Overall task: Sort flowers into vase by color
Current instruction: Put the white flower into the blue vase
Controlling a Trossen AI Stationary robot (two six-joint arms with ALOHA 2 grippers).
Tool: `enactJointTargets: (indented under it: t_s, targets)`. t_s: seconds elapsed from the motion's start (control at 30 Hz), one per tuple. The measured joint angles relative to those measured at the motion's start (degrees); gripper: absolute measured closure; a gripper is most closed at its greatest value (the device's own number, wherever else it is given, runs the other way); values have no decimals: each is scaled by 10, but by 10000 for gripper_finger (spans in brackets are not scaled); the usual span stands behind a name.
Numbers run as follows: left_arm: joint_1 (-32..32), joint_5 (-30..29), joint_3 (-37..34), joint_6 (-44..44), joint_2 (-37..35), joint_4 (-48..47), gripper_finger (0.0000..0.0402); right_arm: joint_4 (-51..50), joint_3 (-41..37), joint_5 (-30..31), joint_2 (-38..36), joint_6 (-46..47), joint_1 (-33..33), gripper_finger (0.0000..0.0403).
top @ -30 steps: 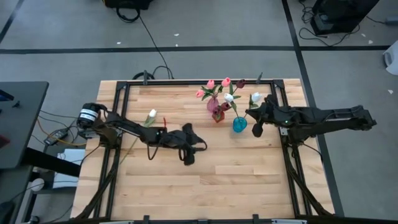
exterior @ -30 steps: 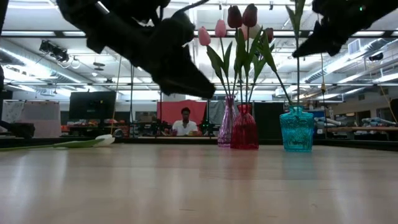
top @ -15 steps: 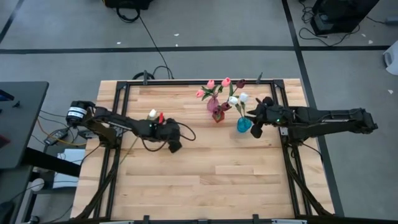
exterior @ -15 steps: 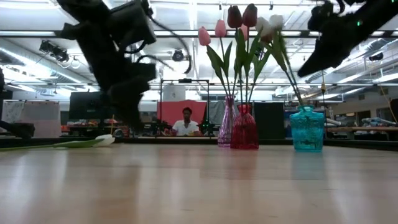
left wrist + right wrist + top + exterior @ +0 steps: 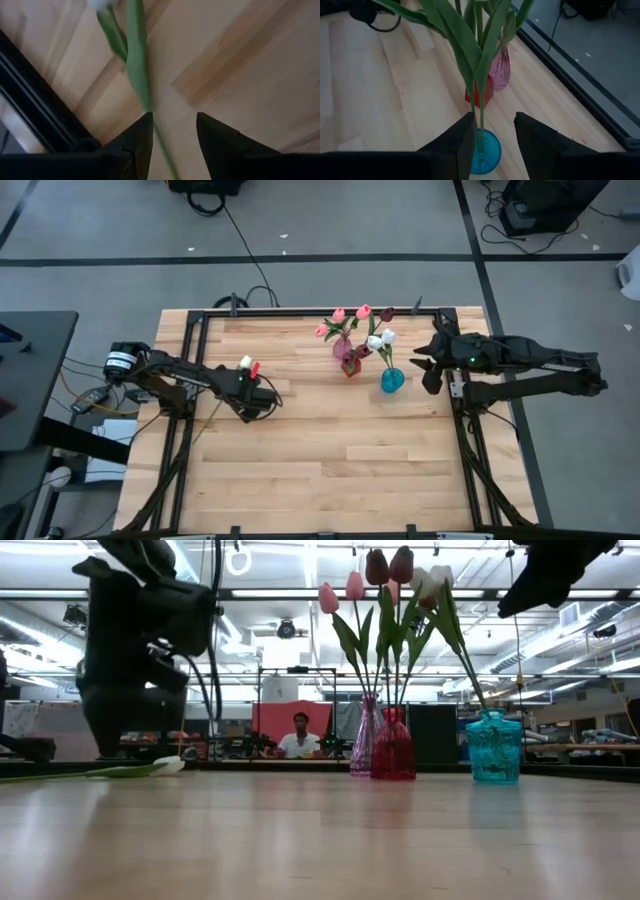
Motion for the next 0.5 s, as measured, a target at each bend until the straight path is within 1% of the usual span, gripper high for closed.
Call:
enactJointTargets:
  t_s: [0.17, 0.27, 0.4, 0.5]
  targets:
    - [23, 3, -37, 35, -9, 9, 257, -1, 0, -8, -7, 0, 0, 252]
    - [38, 8, -55, 56, -32, 6, 271, 0, 0, -9, -7, -1, 0, 252]
    - [58, 31, -72, 71, -91, 14, 280, 2, 0, -8, -6, -2, 0, 252]
    - [76, 51, -98, 80, -144, 42, 281, 14, 0, -9, -6, -7, 0, 252]
